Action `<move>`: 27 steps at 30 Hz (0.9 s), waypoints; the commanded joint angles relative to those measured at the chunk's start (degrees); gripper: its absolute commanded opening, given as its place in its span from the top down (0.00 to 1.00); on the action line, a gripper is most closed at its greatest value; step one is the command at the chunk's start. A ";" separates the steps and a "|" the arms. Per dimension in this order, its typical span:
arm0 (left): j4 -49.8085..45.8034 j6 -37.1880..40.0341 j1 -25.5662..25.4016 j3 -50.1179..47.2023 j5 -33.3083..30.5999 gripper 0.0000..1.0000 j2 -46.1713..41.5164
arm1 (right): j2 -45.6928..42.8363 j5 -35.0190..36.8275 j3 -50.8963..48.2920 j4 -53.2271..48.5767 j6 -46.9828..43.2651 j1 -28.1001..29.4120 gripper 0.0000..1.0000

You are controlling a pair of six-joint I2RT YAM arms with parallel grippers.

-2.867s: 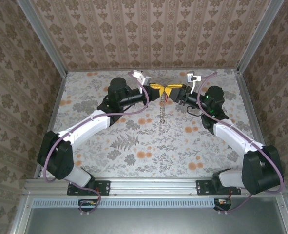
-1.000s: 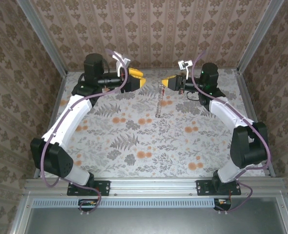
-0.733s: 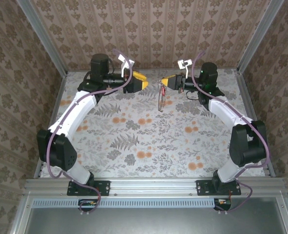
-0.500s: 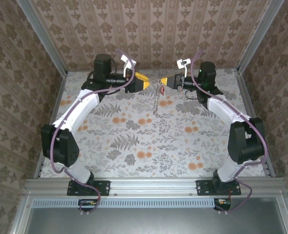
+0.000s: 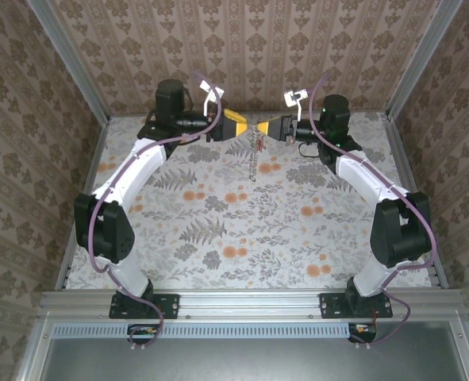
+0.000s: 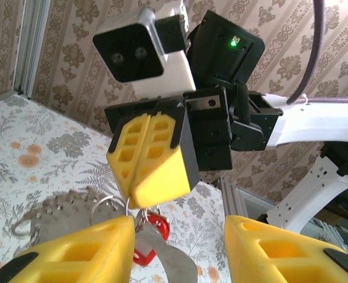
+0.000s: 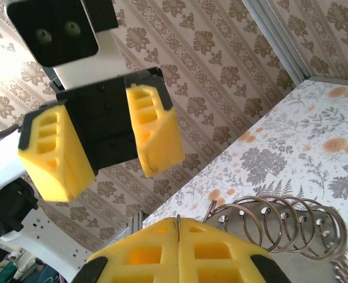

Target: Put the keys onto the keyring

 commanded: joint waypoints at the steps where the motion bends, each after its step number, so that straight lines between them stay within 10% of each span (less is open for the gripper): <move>1: 0.63 -0.99 -0.02 3.24 2.04 0.57 2.40 | -2.00 0.63 0.91 0.56 -1.44 0.27 1.00; 27: -3.40 0.82 -1.61 6.72 5.52 0.61 7.81 | -3.53 3.10 -2.39 0.47 -2.56 0.34 1.00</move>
